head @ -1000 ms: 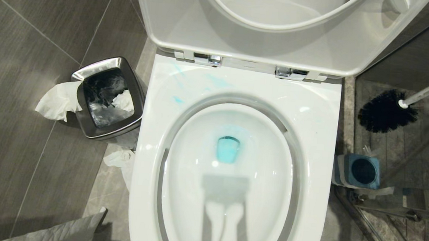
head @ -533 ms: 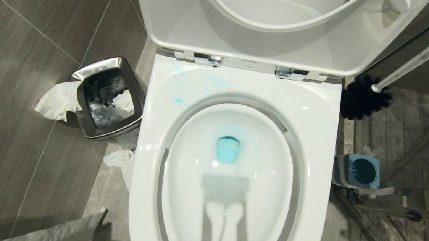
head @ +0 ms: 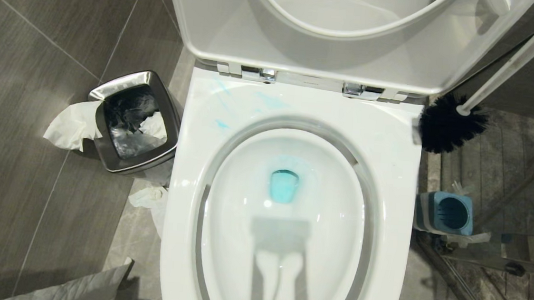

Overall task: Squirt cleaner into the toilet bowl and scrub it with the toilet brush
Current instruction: Scrub the toilet bowl

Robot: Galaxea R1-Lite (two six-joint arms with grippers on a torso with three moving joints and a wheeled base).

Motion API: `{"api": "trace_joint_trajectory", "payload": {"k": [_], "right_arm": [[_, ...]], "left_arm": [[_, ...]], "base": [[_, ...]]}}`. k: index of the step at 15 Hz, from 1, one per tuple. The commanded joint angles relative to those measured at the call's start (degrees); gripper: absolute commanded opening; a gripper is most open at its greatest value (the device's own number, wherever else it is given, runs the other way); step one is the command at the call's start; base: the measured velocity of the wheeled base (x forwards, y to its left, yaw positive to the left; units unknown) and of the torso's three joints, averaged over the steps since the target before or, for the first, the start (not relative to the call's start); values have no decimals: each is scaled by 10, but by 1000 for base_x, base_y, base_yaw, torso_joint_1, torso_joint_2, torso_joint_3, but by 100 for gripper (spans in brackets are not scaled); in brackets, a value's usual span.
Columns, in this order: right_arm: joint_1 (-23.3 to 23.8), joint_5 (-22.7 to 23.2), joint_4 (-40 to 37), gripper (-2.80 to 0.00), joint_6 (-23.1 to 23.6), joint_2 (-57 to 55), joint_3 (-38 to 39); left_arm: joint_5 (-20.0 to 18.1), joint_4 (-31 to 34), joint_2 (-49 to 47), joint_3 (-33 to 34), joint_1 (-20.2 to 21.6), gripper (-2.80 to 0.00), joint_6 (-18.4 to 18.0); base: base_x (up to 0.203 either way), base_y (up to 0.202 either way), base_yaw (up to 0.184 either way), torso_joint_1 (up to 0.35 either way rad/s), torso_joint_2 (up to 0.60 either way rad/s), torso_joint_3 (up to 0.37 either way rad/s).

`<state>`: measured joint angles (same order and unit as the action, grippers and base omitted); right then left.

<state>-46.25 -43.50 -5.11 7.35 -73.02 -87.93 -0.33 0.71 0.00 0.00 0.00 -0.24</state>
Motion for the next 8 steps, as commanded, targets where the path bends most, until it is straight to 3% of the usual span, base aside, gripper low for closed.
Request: {"api": "trace_joint_trajectory", "payload": {"k": [1,8], "right_arm": [[-2,-10,-33,-280,0,42,6],[-2,-41,-138,-280,1,143,0]], "left_arm": [[0,0,-1,1,0,-280,0],[0,0,-1,1,0,-280,1]], "base": [[0,0,0,0,0,0],[0,0,0,0,0,0]]}}
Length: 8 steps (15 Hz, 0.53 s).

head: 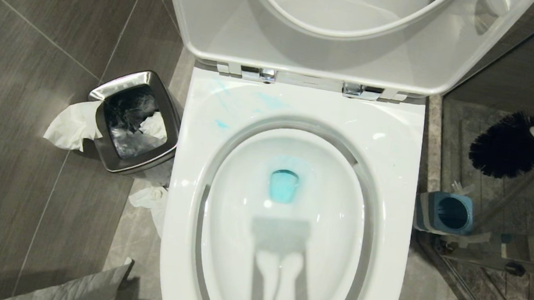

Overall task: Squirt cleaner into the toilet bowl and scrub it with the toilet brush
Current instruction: Scrub the toilet bowl

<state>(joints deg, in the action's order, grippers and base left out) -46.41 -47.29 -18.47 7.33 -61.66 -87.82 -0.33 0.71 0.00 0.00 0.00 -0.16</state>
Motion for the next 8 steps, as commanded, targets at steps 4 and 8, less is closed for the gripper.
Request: {"api": "trace_joint_trajectory", "payload": {"k": [4,8], "right_arm": [[-3,1,-2,-280,-4,7,-16],[-63,-1,7,-280,-30,-74,-57]], "left_arm": [[0,0,-1,1,0,-280,0],[0,0,-1,1,0,-280,0]], "base": [[0,0,0,0,0,0],[0,0,0,0,0,0]]}}
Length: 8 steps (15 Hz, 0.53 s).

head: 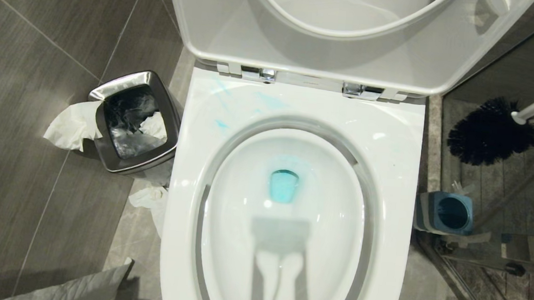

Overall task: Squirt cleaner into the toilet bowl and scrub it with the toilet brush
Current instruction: Scrub the toilet bowl

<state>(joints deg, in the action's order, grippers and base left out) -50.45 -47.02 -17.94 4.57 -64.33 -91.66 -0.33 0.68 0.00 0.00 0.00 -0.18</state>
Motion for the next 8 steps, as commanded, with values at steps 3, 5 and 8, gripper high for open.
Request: {"api": "trace_joint_trajectory", "payload": {"k": [3,5,8], "right_arm": [[-83,-21,13,-280,-3,-115,-86],[-138,-50,15,-280,-3,-154,-125],[-200,-80,18,-280,-4,-200,-163]], "left_arm": [[0,0,-1,1,0,-280,1],[0,0,-1,1,0,-280,1],[0,0,-1,1,0,-280,1]], "base": [[0,0,0,0,0,0],[0,0,0,0,0,0],[0,0,0,0,0,0]]}}
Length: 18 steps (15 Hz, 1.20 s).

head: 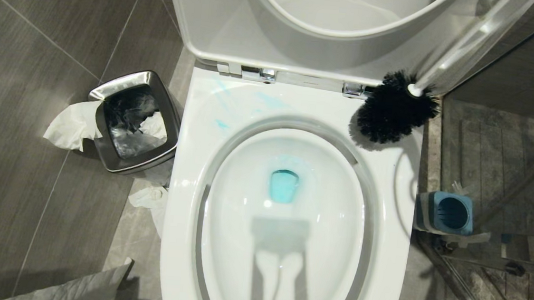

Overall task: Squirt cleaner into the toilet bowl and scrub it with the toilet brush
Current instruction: Scrub the toilet bowl

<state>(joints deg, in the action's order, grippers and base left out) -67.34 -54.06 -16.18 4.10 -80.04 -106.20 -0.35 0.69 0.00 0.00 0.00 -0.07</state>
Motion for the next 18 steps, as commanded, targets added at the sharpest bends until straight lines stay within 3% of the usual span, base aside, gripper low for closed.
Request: {"api": "trace_joint_trajectory", "payload": {"k": [1,5,14,18], "right_arm": [[-52,-19,4,-280,0,-58,-27],[-112,-50,25,-280,-1,-105,-37],[-135,-71,30,-280,-3,-110,-37],[-138,-75,30,-280,-5,-110,-37]], "left_arm": [[0,0,-1,1,0,-280,0],[0,0,-1,1,0,-280,0],[1,0,-1,1,0,-280,0],[1,0,-1,1,0,-280,1]], "base": [[0,0,0,0,0,0],[0,0,0,0,0,0],[0,0,0,0,0,6],[0,0,0,4,0,160]]}}
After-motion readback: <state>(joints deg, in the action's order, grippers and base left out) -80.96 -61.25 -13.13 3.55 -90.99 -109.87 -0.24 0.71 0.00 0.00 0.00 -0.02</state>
